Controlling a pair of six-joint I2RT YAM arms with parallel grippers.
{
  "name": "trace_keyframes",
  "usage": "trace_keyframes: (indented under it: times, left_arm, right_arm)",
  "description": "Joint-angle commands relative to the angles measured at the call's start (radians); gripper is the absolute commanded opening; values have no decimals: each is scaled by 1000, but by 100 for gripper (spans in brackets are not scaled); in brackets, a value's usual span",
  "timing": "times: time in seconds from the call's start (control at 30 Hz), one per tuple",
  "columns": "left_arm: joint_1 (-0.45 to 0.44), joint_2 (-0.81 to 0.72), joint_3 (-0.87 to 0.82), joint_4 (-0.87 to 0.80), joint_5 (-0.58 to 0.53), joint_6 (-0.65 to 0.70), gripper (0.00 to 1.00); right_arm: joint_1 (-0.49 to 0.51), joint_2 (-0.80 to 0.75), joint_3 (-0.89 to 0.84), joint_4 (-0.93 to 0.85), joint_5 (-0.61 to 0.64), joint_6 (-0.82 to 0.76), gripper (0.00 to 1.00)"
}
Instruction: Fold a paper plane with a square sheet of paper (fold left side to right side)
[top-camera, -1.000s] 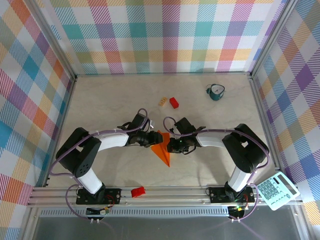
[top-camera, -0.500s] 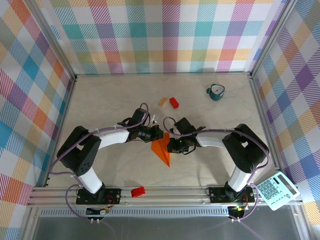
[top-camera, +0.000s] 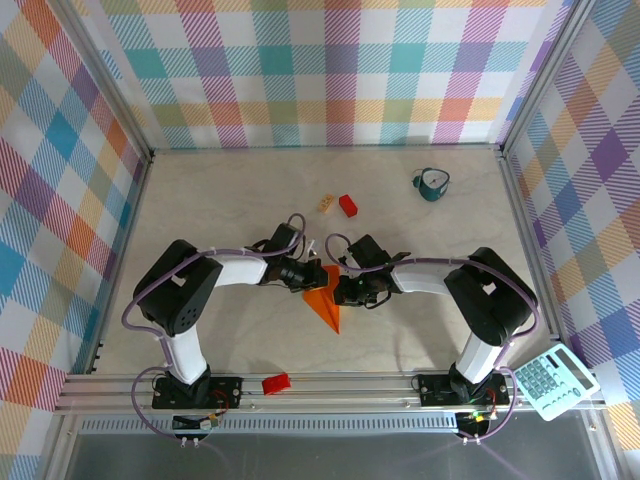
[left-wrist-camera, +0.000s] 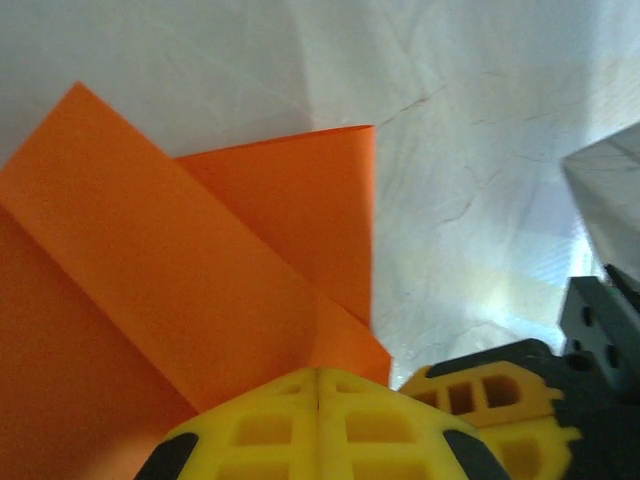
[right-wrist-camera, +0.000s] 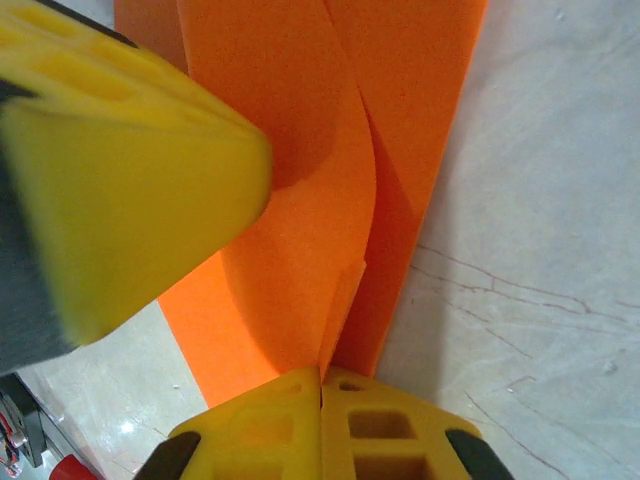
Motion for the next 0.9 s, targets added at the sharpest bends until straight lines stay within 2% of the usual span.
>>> trace_keyframes:
  times: [0.0,0.2,0.33,0.57,0.7,0.8,0.87]
  left_arm:
    - [4,20,-17,10,-26,33,3]
    - [4,35,-39,-8,-60,48,1]
    - [4,29,-49,-33,-79,59,0]
    - [4,31,-57,-43,-91,62,0]
    - [4,32,-58,-41,-93,55,0]
    - [4,29,-57,-43,-95,54,0]
    - [4,27,-55,-48,-96,56,0]
  right_arm:
    - [-4,44,-1,-127,74,-31,0]
    - [-7,52,24,-141,45,-45,0]
    - [-10,33,27,-121,10,-34,4]
    - [-31,-56,51,-89,-63,-11,19]
    - [-67,-137,41,-152,-58,-19,29]
    - [-80,-192,23,-192,-53,-34,30]
    - [-80,-209,17,-189,-94,-32,23]
